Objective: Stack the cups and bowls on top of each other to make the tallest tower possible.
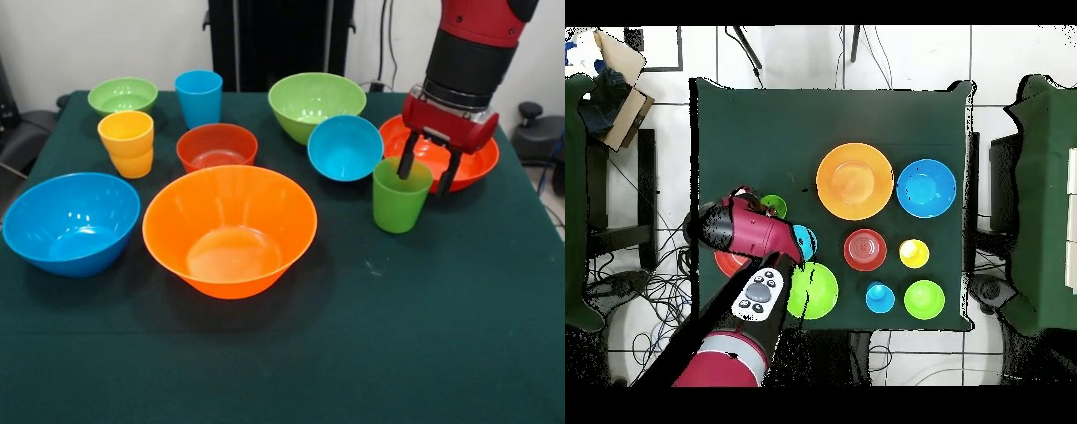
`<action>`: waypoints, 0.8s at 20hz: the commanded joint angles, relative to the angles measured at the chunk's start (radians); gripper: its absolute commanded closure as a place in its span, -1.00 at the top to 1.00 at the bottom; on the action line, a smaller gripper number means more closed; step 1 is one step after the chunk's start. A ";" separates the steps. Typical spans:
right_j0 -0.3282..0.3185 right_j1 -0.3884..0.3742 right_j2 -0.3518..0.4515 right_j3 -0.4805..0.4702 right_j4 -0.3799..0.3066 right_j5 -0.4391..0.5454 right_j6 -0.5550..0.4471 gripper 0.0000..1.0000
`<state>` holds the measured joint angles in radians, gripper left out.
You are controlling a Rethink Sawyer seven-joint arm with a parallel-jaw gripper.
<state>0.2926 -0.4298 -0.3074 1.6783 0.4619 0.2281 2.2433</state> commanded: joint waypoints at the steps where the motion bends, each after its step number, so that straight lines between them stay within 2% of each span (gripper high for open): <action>1: -0.023 0.032 0.136 0.044 0.013 -0.032 0.167 1.00; 6: -0.054 0.029 0.180 0.058 0.006 -0.072 0.162 1.00; 16: 0.026 0.081 0.065 0.010 0.007 -0.058 0.177 1.00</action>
<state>0.2891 -0.4186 -0.2839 1.6825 0.4621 0.1970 2.2433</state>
